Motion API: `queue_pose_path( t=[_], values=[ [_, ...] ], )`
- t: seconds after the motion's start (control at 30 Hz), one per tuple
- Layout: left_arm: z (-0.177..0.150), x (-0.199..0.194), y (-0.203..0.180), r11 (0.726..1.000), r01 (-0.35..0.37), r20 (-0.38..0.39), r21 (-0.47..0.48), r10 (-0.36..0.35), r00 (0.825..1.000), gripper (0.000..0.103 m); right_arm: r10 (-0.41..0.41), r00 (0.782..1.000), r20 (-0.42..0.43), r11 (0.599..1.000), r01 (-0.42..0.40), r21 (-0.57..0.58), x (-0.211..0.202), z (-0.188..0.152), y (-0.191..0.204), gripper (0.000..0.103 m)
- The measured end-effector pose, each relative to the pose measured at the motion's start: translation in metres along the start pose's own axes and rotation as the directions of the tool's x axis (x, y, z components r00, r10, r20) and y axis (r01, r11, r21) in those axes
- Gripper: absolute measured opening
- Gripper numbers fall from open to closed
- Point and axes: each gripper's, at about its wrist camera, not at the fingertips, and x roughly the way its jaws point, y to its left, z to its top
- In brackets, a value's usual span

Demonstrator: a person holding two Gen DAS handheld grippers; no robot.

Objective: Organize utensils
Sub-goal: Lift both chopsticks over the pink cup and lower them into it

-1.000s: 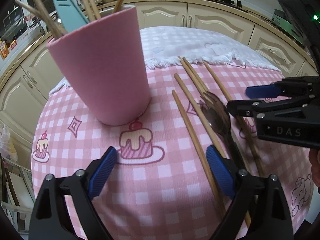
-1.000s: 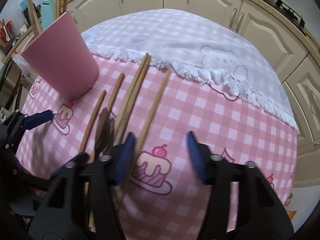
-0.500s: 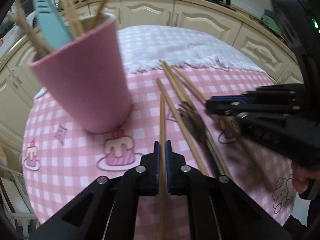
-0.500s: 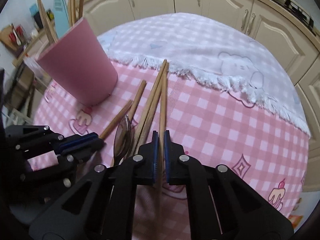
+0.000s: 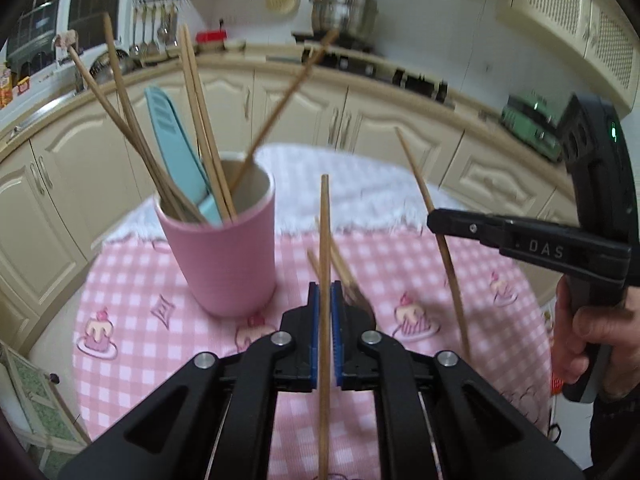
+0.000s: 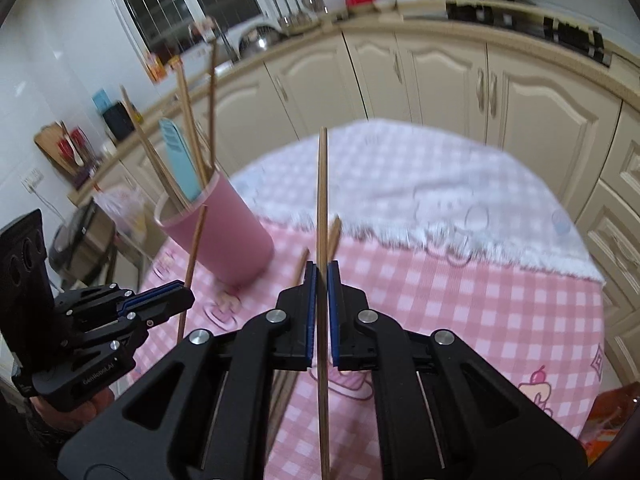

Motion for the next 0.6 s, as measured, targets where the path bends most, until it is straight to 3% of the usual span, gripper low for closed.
queue_pose_path(
  t=[0.23, 0.6],
  values=[
    [0.018, -0.032, 0.006, 1.0, 0.001, 0.13, -0.022, 0.002, 0.991, 0.005, 0.041, 0.992, 0.117, 0.999, -0.038, -0.026, -0.024, 0.016, 0.011, 0.006],
    [0.052, -0.071, 0.015, 0.999, -0.022, 0.276, -0.03, 0.029, 0.961, 0.005, 0.101, 0.972, 0.213, 0.991, -0.079, -0.107, -0.048, 0.044, 0.041, 0.006]
  ],
)
